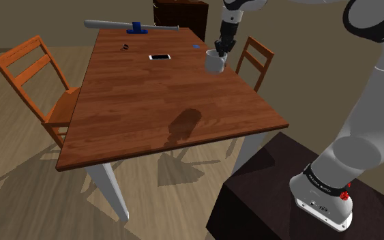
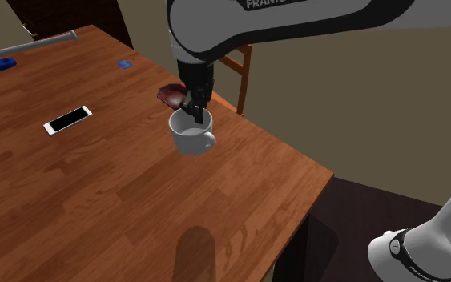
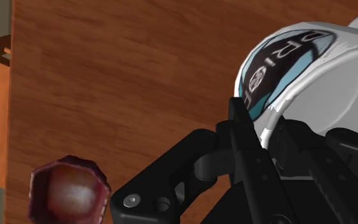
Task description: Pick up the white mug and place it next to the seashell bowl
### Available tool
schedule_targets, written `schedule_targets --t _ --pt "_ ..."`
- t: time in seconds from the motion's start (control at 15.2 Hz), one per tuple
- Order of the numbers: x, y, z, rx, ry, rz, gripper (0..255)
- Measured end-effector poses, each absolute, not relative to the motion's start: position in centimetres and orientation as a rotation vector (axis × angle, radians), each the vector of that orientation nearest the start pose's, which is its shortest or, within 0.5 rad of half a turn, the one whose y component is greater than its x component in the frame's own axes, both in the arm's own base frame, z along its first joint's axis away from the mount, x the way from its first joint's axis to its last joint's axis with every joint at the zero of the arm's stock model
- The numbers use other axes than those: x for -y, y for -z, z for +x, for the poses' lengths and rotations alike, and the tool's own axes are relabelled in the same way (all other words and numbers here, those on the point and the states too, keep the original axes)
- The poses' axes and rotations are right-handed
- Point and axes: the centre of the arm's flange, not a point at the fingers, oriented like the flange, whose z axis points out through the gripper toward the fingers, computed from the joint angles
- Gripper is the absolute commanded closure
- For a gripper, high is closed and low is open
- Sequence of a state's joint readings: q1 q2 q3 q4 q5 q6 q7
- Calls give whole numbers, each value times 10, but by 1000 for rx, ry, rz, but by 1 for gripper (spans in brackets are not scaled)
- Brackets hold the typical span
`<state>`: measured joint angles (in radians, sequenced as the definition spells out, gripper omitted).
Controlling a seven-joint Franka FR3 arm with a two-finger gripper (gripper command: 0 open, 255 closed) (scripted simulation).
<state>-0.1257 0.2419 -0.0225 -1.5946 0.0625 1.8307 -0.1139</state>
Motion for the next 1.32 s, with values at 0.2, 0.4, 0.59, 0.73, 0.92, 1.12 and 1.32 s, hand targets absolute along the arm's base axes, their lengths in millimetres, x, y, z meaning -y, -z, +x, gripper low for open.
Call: schedule_targets --t 0.2,0.4,0.59,0.73,0.92,1.12,1.32 --pt "121 -494 655 -77 3 -3086 255" --pt "149 -493 677 -77 2 -3086 255" --pt "156 -481 684 -76 1 -3086 255" --pt "157 -470 685 -76 2 -3086 255" --pt "157 -455 684 -75 1 -3086 255" --pt "156 -439 685 -75 1 -3086 255" --pt "156 -424 684 -75 1 -3086 255"
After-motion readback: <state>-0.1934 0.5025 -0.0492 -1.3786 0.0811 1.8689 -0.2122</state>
